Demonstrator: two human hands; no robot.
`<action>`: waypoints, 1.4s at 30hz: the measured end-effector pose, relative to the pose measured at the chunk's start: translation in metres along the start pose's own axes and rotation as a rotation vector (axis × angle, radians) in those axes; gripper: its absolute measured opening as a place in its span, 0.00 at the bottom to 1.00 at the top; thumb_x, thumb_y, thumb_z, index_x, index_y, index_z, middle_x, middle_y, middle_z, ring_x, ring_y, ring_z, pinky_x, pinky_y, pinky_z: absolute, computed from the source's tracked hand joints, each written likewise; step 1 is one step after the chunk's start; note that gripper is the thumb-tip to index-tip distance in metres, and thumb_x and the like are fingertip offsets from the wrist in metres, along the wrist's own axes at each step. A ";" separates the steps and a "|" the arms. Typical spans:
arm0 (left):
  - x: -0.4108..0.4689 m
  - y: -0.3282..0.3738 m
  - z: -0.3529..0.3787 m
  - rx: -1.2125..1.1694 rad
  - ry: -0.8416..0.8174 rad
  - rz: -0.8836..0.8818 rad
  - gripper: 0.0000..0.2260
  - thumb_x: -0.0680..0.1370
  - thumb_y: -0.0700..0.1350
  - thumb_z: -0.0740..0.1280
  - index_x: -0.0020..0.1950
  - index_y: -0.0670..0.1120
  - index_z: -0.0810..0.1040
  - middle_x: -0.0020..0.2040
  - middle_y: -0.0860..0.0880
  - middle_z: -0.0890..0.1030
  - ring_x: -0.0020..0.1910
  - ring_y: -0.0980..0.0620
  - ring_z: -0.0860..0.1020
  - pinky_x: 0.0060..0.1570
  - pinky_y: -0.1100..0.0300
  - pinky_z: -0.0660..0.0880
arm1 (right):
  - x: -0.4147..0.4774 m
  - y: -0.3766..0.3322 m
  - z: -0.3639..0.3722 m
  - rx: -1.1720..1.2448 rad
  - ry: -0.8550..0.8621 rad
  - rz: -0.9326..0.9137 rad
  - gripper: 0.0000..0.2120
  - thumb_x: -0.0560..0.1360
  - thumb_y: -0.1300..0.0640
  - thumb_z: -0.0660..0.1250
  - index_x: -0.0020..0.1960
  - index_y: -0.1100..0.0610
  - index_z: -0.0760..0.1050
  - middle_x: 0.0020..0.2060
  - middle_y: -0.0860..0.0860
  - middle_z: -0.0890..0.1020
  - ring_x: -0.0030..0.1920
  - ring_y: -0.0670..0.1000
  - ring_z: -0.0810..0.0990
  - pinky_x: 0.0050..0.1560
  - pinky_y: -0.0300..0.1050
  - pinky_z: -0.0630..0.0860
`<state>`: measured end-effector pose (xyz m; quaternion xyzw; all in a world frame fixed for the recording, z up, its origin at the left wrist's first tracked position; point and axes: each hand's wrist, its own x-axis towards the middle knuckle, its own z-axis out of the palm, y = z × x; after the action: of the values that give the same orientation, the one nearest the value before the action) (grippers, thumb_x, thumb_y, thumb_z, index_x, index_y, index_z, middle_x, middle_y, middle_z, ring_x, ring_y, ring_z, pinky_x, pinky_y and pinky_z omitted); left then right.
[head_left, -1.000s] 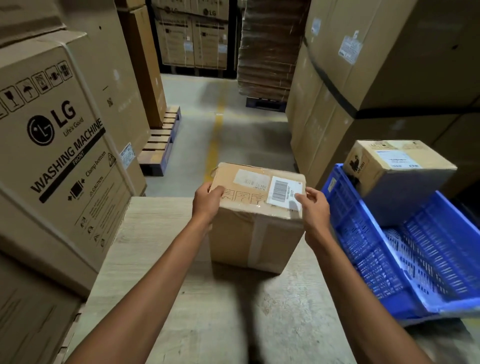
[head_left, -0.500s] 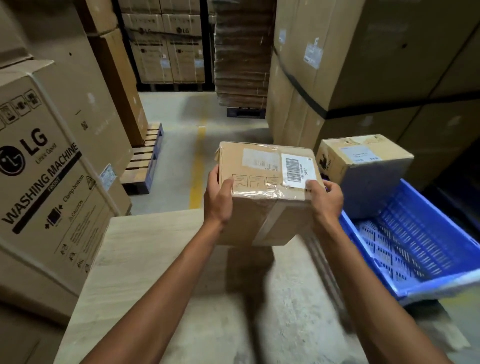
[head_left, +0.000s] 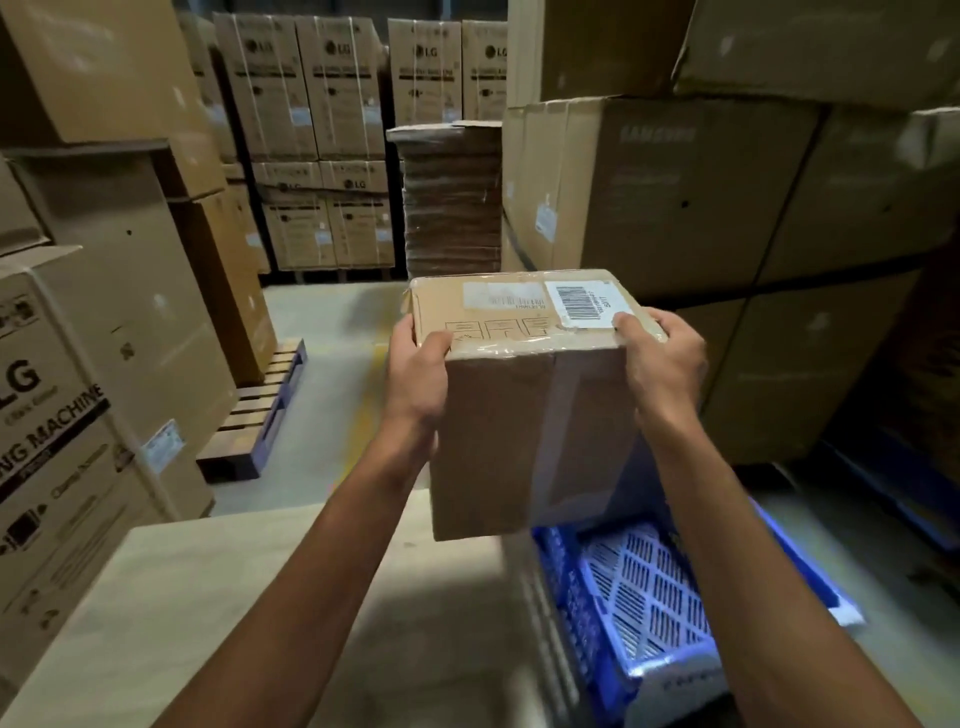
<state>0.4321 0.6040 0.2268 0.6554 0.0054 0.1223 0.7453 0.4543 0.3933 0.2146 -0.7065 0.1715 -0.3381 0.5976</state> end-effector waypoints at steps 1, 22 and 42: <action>-0.007 0.007 0.014 0.011 -0.008 0.007 0.12 0.82 0.41 0.59 0.65 0.48 0.73 0.58 0.46 0.82 0.55 0.52 0.81 0.59 0.50 0.79 | 0.008 -0.001 -0.012 -0.002 -0.001 -0.009 0.17 0.71 0.43 0.69 0.56 0.49 0.83 0.48 0.47 0.85 0.50 0.51 0.83 0.55 0.53 0.80; -0.050 0.031 0.096 0.590 0.000 0.013 0.37 0.64 0.72 0.56 0.65 0.50 0.73 0.60 0.45 0.78 0.58 0.44 0.78 0.59 0.41 0.77 | 0.085 0.027 -0.101 -0.003 -0.190 0.110 0.16 0.73 0.44 0.69 0.44 0.57 0.83 0.42 0.51 0.83 0.44 0.52 0.78 0.39 0.46 0.69; -0.043 -0.058 0.165 0.158 -0.196 0.037 0.19 0.83 0.34 0.54 0.65 0.57 0.63 0.53 0.64 0.76 0.49 0.70 0.77 0.50 0.74 0.72 | 0.130 0.093 -0.128 0.136 -0.064 0.203 0.11 0.76 0.53 0.68 0.55 0.55 0.82 0.50 0.51 0.85 0.49 0.50 0.84 0.48 0.48 0.83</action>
<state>0.4285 0.4289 0.1864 0.7209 -0.0700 0.0707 0.6859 0.4749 0.1953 0.1679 -0.6538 0.1996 -0.2639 0.6805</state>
